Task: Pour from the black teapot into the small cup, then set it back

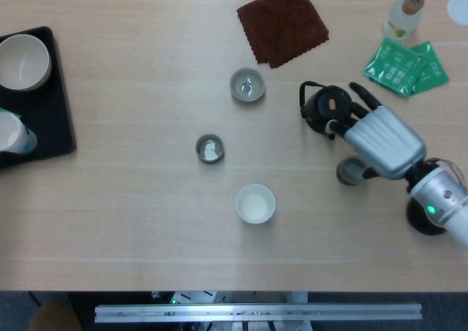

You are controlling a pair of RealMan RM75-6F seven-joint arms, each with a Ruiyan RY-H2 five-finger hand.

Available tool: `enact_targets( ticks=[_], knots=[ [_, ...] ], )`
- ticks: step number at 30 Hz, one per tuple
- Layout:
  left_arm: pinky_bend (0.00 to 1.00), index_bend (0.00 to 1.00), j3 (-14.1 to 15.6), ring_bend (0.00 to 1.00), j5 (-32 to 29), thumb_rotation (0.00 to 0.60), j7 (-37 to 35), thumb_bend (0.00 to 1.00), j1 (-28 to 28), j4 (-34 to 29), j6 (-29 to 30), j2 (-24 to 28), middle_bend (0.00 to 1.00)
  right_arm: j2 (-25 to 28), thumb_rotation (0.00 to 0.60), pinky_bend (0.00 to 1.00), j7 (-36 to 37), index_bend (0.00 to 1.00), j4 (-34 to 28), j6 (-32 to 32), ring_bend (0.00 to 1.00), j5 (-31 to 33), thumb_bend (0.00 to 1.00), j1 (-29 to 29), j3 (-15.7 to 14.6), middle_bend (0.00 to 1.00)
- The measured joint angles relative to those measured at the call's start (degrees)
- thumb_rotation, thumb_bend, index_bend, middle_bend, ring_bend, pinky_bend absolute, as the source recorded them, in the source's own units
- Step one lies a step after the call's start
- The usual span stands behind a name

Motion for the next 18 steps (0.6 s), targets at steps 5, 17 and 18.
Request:
enact_targets(
  ticks=[5,17,18],
  knots=[
    [0.10,0.23,-0.1,0.18,-0.1,0.600,-0.1,0.29,0.1,0.2,0.0,-0.1,0.24,-4.0,0.491,0.00,-1.6,0.32,2.5,-1.9,0.24,2.1,0.18,2.8,-0.1,0.41],
    [0.10,0.23,-0.1,0.18,-0.4,0.600,-1.1,0.29,0.6,0.8,0.5,-0.1,0.24,-11.2,0.492,0.00,-4.2,0.32,9.0,-4.2,0.24,6.8,0.18,7.4,-1.8,0.41],
    [0.10,0.23,-0.1,0.18,-0.4,0.600,-1.2,0.29,0.7,0.8,0.6,-0.1,0.24,-11.6,0.490,0.00,-4.3,0.32,9.4,-4.3,0.24,7.0,0.18,7.7,-2.0,0.41]
  ],
)
